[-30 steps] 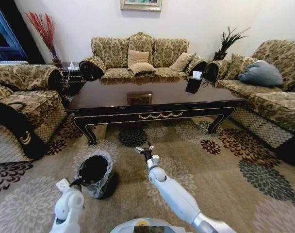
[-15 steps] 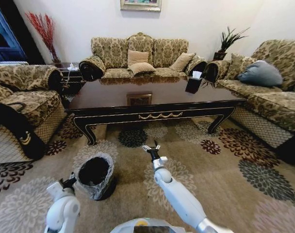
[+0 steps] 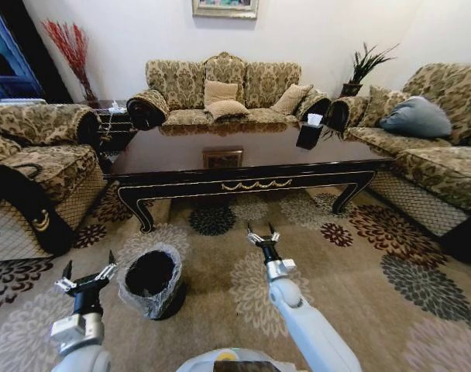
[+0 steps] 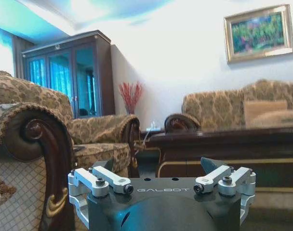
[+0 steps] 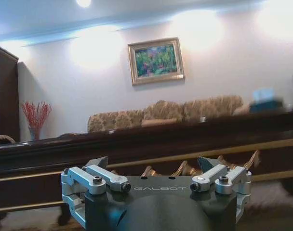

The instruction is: Move to the front of the table and pick up the trash from the floor, then place it into the trash bin.

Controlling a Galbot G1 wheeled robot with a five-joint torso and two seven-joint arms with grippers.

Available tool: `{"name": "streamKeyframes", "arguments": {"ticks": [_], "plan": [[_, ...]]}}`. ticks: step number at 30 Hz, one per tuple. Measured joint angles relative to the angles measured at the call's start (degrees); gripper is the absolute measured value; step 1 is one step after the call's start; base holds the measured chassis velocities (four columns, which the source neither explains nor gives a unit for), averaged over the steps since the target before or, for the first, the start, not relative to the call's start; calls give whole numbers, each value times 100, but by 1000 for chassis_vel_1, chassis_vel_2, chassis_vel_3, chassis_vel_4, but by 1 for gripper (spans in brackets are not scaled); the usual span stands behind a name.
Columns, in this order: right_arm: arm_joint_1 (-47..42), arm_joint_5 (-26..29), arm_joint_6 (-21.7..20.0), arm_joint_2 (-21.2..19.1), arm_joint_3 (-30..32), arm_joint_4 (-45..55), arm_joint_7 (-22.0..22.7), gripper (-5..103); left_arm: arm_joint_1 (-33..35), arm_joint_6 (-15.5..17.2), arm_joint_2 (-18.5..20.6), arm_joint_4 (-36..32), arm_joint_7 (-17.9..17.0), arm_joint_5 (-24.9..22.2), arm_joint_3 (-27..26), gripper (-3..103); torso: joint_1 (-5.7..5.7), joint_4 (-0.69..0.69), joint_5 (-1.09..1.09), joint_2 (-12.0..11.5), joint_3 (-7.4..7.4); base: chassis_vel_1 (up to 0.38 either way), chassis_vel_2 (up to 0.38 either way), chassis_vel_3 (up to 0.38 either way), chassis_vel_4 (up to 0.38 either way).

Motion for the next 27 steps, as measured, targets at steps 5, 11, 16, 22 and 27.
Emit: {"name": "streamKeyframes", "arguments": {"ticks": [5, 11, 16, 22, 27], "plan": [[-882, -548, -172, -314, 736, 1062, 199, 100, 124, -146, -271, -203, 23, 44, 152, 100, 0, 1, 1, -1, 0, 0, 0, 0, 0], [-1288, -872, -143, -636, 1331, 1507, 70, 100, 176, -158, -288, -269, 166, 62, 155, 100, 0, 1, 1, -1, 0, 0, 0, 0, 0], [-1397, -797, -116, -951, 1533, 1517, -147, 100, 267, -158, -255, -261, 405, 82, 206, 100, 1, 2, 0, -1, 0, 0, 0, 0, 0], [-1442, -662, -128, -1011, 1571, 1551, -344, 100, 365, -158, -223, -309, 532, 102, 223, 100, 1, 2, 1, -1, 0, 0, 0, 0, 0], [-1437, -649, -132, -1010, 1568, 1551, -351, 100, 366, -155, -221, -311, 533, 102, 224, 100, 1, 2, 0, -1, 0, 0, 0, 0, 0]]}}
